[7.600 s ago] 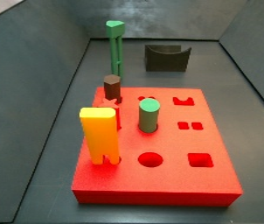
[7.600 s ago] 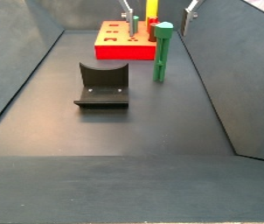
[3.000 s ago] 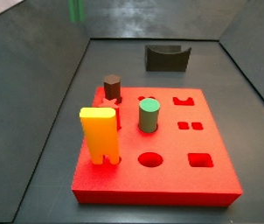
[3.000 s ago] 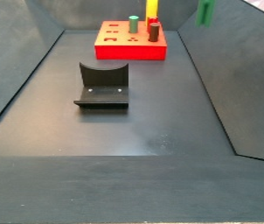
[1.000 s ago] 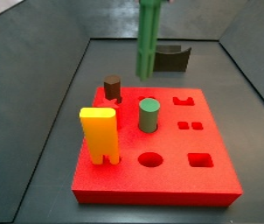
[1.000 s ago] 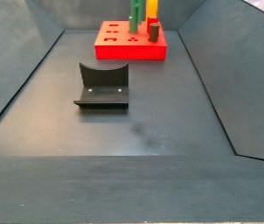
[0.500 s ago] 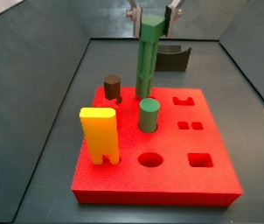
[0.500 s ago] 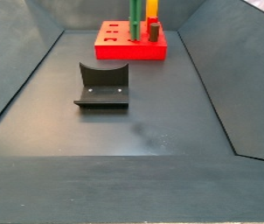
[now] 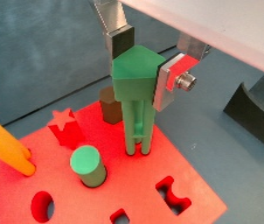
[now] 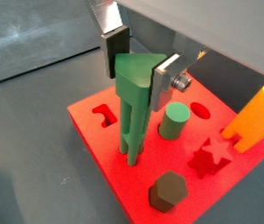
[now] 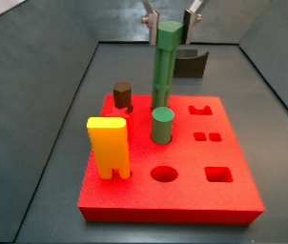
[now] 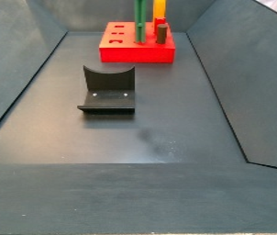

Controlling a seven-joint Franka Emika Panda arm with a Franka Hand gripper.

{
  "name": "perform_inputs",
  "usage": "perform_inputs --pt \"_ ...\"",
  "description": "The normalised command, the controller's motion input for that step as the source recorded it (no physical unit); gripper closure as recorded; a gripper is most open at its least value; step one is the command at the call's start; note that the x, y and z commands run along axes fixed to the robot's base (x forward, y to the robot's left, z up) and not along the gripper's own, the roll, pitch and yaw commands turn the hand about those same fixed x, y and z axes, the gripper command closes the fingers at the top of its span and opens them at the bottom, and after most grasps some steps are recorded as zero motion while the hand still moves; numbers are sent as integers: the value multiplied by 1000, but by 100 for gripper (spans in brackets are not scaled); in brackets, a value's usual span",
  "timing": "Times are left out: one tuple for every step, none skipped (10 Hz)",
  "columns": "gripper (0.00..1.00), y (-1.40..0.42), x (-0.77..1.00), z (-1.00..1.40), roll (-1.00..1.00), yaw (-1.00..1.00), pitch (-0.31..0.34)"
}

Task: Pick up the 3 prong object. Move up. Move to above the board. Insert the 3 prong object.
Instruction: Insert the 3 prong object.

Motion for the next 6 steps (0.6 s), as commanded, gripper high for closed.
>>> perform_inputs --pt "100 -20 129 -380 0 69 0" --pt "100 -137 0 -783 123 297 -6" --pt "100 -111 0 -897 109 280 -43" --pt "100 -26 -11 -797 31 169 -120" --pt "100 0 0 -266 -91 0 -117" --pt "100 -43 0 0 31 0 0"
